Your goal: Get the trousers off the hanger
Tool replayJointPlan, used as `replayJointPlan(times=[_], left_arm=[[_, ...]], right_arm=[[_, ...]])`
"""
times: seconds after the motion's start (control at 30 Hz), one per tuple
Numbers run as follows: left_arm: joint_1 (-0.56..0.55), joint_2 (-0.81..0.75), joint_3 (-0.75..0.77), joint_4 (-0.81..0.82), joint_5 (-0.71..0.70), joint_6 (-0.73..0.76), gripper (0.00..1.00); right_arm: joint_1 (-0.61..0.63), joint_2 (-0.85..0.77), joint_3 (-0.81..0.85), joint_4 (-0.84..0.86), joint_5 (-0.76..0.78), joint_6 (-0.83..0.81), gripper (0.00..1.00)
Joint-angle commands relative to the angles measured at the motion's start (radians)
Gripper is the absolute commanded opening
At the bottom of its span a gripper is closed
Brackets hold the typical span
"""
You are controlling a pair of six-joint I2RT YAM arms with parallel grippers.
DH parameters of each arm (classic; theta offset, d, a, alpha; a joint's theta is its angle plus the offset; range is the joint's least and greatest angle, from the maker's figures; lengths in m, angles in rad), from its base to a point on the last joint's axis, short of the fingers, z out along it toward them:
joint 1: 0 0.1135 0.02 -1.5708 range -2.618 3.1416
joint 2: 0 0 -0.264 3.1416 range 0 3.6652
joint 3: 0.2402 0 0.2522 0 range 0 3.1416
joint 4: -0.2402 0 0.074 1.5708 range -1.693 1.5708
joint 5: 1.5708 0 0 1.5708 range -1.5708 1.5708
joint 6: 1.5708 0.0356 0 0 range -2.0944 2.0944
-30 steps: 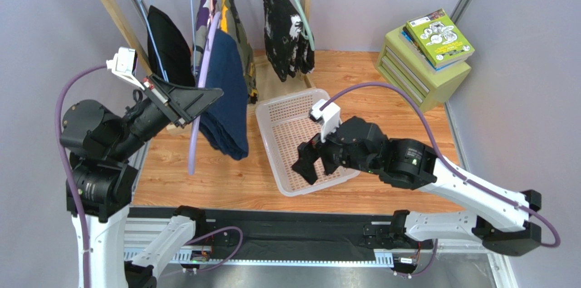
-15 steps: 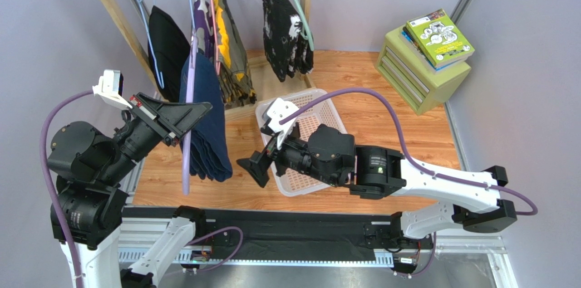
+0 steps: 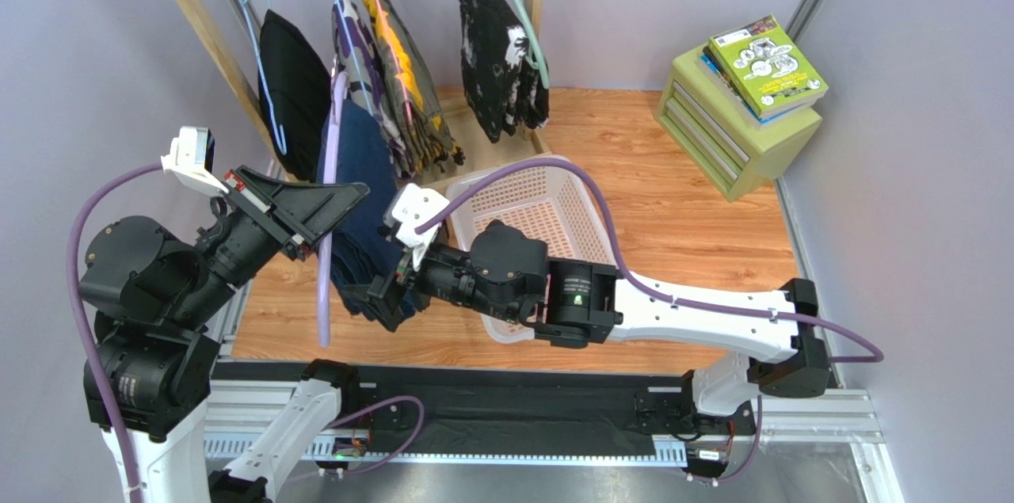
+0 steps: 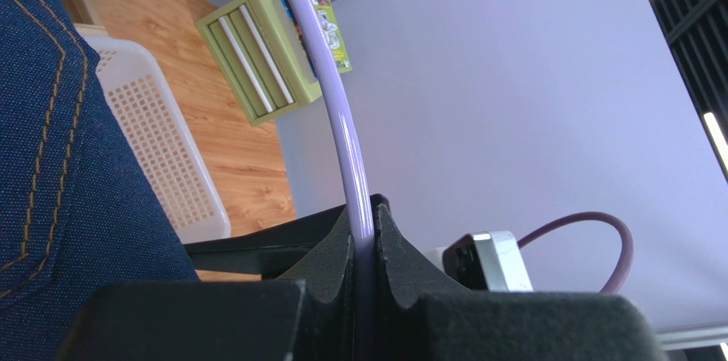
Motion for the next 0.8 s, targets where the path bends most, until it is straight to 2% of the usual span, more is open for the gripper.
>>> replayJointPlan(times=[0.0,0.3,0.4,0.63,0.77], left_arm=[[-0.002,-0.014,0.050,0.144,0.017,0.004,0.00],[-0.004,-0.012,0.047,0.152,0.027,0.001,0.00],[-0.005,-0.014,0.047,0.153,0.030,0.001,0.00],[-0.016,-0.017,0.044,0.155,0.030,0.010,0.00],[-0.036,-0.017,0.041,0.161,0.033,0.036,0.00]], right_arm=[[0.002,0.023,0.049,0.065,0.015,-0.011,0.91],[-0.001,0.074,0.067,0.094,0.127,-0.012,0.89],[-0.007,0.092,0.079,0.128,0.189,-0.022,0.84],[-0.029,0.114,0.106,0.143,0.249,-0.058,0.64],[-0.032,0.109,0.106,0.128,0.238,-0.091,0.61]])
